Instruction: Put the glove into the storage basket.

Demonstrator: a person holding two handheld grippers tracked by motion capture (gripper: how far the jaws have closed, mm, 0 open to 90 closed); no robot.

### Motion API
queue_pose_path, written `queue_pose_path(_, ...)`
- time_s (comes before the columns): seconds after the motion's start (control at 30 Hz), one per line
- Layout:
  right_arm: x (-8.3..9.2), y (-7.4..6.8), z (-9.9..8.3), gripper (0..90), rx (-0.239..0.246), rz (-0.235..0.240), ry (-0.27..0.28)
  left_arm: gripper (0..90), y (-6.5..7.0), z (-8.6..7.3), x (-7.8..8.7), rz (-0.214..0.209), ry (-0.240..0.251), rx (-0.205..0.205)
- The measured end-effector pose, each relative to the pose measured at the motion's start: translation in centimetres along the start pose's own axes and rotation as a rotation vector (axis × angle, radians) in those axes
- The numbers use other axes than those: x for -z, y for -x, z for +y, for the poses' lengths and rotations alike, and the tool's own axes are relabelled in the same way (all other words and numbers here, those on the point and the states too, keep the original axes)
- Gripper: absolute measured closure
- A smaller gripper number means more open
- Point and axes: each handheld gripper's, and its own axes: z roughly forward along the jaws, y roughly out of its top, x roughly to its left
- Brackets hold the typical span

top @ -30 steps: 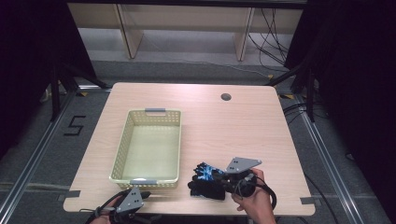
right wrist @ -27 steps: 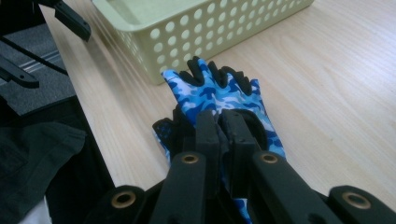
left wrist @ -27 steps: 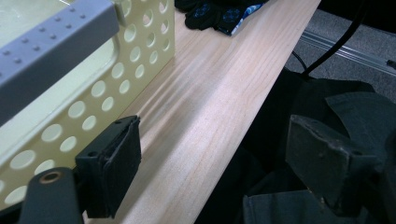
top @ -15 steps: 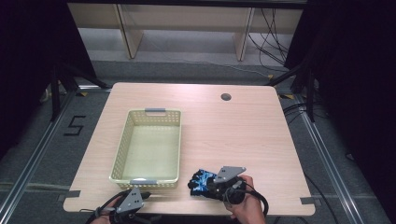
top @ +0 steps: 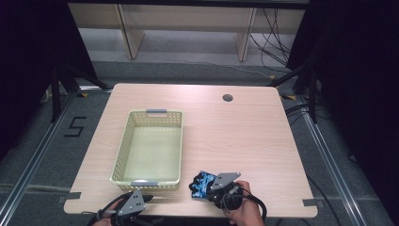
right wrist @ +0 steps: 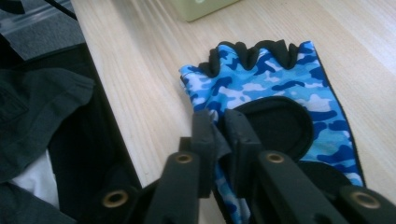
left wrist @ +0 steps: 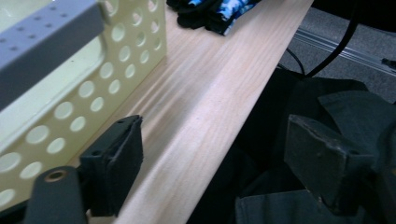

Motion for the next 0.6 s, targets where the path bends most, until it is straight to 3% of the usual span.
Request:
queue_pose_path(0.03, 0.1, 0.0, 0.0, 71.3, -0.005, -0.003, 0.021, 21.9, 0.3, 0.0, -0.3, -0.003, 0.023, 0.023)
queue_pose_path(0.07, 0.6, -0.1, 0.0, 68.0, -0.04, -0.019, 0.021, 22.3, 0.5, 0.1, -0.3, -0.023, 0.03, 0.03)
queue_pose_path(0.1, 0.8, 0.1, -0.1, 64.5, -0.033, -0.02, 0.051, 23.1, 0.4, 0.2, -0.4, -0.011, 0.02, 0.006)
queue_pose_path(0.13, 1.6, 0.1, -0.1, 61.5, -0.061, -0.041, 0.046, 24.5, 0.6, 0.3, -0.5, -0.018, 0.028, 0.014)
queue_pose_path(0.23, 2.9, 0.8, -1.0, 60.6, -0.12, -0.072, 0.12, 28.0, 1.0, 0.7, -0.9, -0.009, 0.042, 0.001)
queue_pose_path(0.3, 3.7, 1.4, -1.8, 59.0, -0.187, -0.093, 0.131, 29.7, 1.2, 1.0, -1.3, 0.006, 0.048, -0.017)
queue_pose_path(0.33, 4.1, 1.6, -2.3, 58.7, -0.221, -0.101, 0.139, 30.1, 1.5, 1.3, -1.6, -0.008, 0.052, -0.01)
queue_pose_path(0.37, 4.2, 1.9, -2.7, 58.6, -0.233, -0.107, 0.151, 30.1, 1.6, 1.5, -1.8, -0.003, 0.056, -0.025)
queue_pose_path(0.4, 4.6, 2.0, -3.1, 58.3, -0.292, -0.124, 0.148, 30.1, 1.7, 1.9, -1.8, -0.007, 0.037, -0.05)
queue_pose_path(0.43, 4.7, 2.2, -3.4, 57.8, -0.31, -0.139, 0.151, 30.3, 2.0, 2.2, -2.2, -0.005, 0.056, -0.042)
queue_pose_path(0.6, 4.6, 2.9, -4.2, 56.5, -0.456, -0.161, 0.176, 31.1, 2.6, 3.7, -3.7, 0.001, 0.048, -0.084)
